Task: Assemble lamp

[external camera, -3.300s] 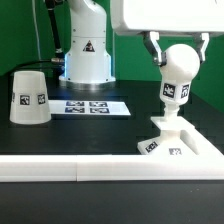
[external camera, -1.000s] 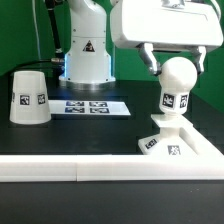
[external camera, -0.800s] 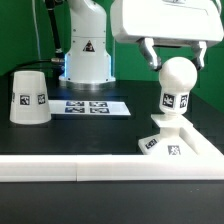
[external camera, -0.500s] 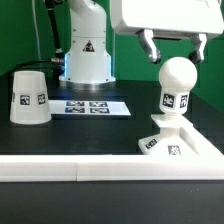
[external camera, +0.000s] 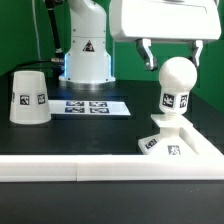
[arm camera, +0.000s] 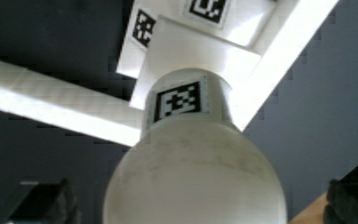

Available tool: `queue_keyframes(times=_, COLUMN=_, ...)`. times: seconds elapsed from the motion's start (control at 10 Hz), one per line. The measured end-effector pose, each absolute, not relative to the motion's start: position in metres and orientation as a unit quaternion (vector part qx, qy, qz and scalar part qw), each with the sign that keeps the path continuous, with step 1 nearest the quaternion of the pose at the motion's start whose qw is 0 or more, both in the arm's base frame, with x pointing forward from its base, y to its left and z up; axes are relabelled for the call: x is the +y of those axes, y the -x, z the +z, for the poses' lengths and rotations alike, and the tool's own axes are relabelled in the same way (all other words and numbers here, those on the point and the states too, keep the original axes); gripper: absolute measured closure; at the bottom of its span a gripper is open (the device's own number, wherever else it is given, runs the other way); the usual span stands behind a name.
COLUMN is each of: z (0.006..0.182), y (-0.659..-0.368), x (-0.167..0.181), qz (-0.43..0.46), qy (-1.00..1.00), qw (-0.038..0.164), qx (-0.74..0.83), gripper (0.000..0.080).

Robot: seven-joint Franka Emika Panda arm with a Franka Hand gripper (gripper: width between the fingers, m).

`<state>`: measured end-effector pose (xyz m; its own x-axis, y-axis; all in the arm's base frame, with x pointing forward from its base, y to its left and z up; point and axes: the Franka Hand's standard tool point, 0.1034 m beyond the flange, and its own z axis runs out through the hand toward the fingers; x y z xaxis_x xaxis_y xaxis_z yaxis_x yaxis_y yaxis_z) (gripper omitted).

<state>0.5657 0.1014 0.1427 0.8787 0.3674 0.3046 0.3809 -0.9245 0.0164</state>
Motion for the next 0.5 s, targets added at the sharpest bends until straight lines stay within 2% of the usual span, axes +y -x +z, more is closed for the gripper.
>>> queue_keyframes(times=0.5, z=0.1338, y=-0.5688, x=0.1057, qz=0.008, qy=0.979, qw=0.039, qx=-0.201, gripper=0.0101)
